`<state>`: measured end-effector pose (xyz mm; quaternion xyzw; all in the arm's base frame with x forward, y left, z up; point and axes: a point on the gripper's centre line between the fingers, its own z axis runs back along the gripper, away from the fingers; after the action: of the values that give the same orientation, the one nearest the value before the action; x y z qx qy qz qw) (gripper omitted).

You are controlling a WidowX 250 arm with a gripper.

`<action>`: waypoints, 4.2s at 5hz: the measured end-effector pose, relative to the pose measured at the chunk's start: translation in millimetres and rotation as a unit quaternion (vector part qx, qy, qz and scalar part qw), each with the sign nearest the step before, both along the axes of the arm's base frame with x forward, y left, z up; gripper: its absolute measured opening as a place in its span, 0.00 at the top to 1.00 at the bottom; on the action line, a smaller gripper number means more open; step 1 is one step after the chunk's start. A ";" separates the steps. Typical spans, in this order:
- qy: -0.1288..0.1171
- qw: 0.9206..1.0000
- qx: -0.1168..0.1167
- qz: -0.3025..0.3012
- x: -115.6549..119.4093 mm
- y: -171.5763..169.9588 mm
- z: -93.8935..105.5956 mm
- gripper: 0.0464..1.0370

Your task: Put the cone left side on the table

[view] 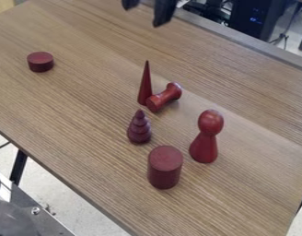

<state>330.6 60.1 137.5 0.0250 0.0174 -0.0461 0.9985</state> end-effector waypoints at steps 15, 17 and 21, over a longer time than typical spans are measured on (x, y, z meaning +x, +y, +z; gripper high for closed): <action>-0.109 0.973 -0.024 0.203 -58.3 28.7 6.1 0.94; -0.055 0.966 0.037 0.252 -45.5 55.8 -20.5 0.94; -0.045 0.944 -0.026 0.325 -46.5 70.1 -53.4 0.94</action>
<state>284.1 130.2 84.1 -0.0056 -0.0211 0.2821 0.9591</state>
